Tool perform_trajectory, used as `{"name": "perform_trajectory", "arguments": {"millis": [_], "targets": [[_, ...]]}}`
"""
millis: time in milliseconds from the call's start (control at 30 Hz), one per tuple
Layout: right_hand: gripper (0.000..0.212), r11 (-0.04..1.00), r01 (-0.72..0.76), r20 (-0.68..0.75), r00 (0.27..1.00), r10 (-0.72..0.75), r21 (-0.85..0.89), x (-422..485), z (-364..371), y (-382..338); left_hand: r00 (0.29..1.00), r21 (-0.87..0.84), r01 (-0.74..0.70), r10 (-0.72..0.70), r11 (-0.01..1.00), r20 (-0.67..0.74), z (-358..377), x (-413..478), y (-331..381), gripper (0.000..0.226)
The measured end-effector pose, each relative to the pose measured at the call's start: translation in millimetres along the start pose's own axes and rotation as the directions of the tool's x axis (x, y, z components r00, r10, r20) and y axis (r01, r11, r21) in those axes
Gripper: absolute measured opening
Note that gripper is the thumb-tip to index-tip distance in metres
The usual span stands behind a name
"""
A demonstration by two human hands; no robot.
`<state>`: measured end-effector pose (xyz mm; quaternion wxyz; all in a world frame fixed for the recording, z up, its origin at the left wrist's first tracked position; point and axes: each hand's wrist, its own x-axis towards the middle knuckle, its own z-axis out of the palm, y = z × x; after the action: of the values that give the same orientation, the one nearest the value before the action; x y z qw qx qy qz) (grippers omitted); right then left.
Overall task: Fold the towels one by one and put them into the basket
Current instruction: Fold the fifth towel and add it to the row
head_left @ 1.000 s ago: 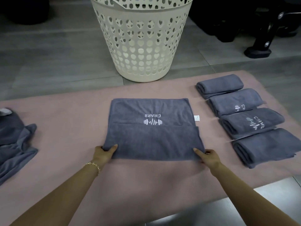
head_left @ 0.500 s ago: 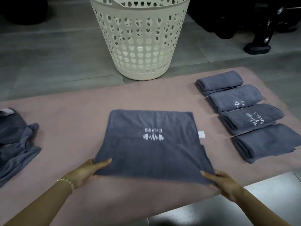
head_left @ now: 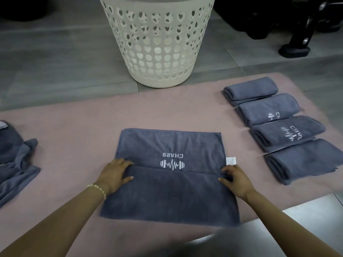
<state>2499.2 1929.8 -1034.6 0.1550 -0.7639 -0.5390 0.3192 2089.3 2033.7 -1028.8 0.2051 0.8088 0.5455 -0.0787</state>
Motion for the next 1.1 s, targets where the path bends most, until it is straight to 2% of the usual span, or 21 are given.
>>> {"name": "perform_trajectory", "arguments": {"millis": [67, 100, 133, 167, 200, 233, 300, 367, 400, 467, 533, 600, 667, 700, 800, 867, 933, 1000, 1100], "targets": [[0.033, 0.999, -0.019, 0.036, 0.999, 0.021, -0.042, 2, -2, 9, 0.993, 0.074, 0.054, -0.061, 0.996, 0.096, -9, 4, -2, 0.039], [0.033, 1.0, -0.02, 0.05, 0.999, 0.021, -0.01, 2, -5, 12, 0.986, 0.014, 0.076, -0.077, 0.997, 0.147, -15, 5, -5, 0.034], [0.029, 0.997, -0.023, 0.063, 0.998, 0.019, 0.07, 0, -10, 12, 0.975, -0.132, 0.119, -0.091, 0.984, 0.201, -23, 4, -9, 0.03], [0.022, 0.983, -0.035, 0.085, 0.996, 0.02, 0.183, -4, -17, 9, 0.96, -0.331, 0.183, -0.095, 0.926, 0.264, -32, 2, -12, 0.026], [0.018, 0.949, -0.054, 0.121, 0.992, 0.016, 0.31, -7, -25, 2, 0.935, -0.529, 0.262, -0.076, 0.807, 0.346, -44, -1, -13, 0.024], [0.018, 0.896, -0.084, 0.165, 0.986, 0.012, 0.436, -10, -35, -6, 0.91, -0.687, 0.332, -0.029, 0.646, 0.413, -56, -5, -11, 0.025], [0.027, 0.763, -0.149, 0.216, 0.976, 0.013, 0.628, -9, -52, -21, 0.9, -0.855, 0.403, 0.029, 0.325, 0.435, -74, -7, -8, 0.037], [0.033, 0.693, -0.149, 0.171, 0.985, 0.037, 0.705, 7, -62, -31, 0.93, -0.917, 0.368, -0.043, 0.151, 0.366, -83, 2, -6, 0.049], [0.027, 0.689, -0.132, 0.113, 0.991, 0.073, 0.713, 20, -63, -35, 0.943, -0.937, 0.327, -0.103, 0.126, 0.316, -85, 11, -4, 0.048], [0.01, 0.69, -0.098, -0.035, 0.984, 0.177, 0.717, 50, -61, -41, 0.94, -0.962, 0.242, -0.277, 0.126, 0.2, -81, 34, 1, 0.033], [0.008, 0.657, -0.101, -0.104, 0.958, 0.266, 0.747, 79, -54, -44, 0.901, -0.968, 0.181, -0.424, 0.174, 0.092, -71, 57, 5, 0.021], [0.007, 0.628, -0.177, -0.057, 0.941, 0.334, 0.758, 96, -40, -42, 0.892, -0.927, 0.194, -0.452, 0.321, 0.03, -55, 71, 6, 0.018], [0.011, 0.728, -0.286, -0.029, 0.922, 0.387, 0.624, 99, -21, -35, 0.887, -0.826, 0.298, -0.459, 0.478, 0.055, -33, 75, 3, 0.023], [0.013, 0.786, -0.312, -0.056, 0.914, 0.401, 0.534, 97, -14, -32, 0.872, -0.793, 0.334, -0.486, 0.509, 0.055, -25, 75, 0, 0.023], [0.022, 0.887, -0.262, -0.174, 0.922, 0.347, 0.381, 93, -9, -31, 0.836, -0.729, 0.315, -0.541, 0.608, -0.09, -16, 70, -6, 0.023], [0.022, 0.907, -0.18, -0.247, 0.925, 0.287, 0.381, 95, -12, -32, 0.818, -0.738, 0.261, -0.548, 0.622, -0.173, -18, 69, -8, 0.023], [0.021, 0.906, -0.127, -0.293, 0.92, 0.26, 0.404, 101, -18, -36, 0.805, -0.753, 0.24, -0.559, 0.613, -0.199, -23, 69, -8, 0.021], [0.023, 0.903, -0.145, -0.291, 0.916, 0.277, 0.405, 108, -21, -39, 0.794, -0.746, 0.256, -0.574, 0.615, -0.201, -23, 71, -10, 0.019], [0.021, 0.853, -0.298, -0.162, 0.904, 0.397, 0.429, 116, -18, -39, 0.781, -0.757, 0.313, -0.61, 0.573, -0.138, -20, 71, -11, 0.02]]}}
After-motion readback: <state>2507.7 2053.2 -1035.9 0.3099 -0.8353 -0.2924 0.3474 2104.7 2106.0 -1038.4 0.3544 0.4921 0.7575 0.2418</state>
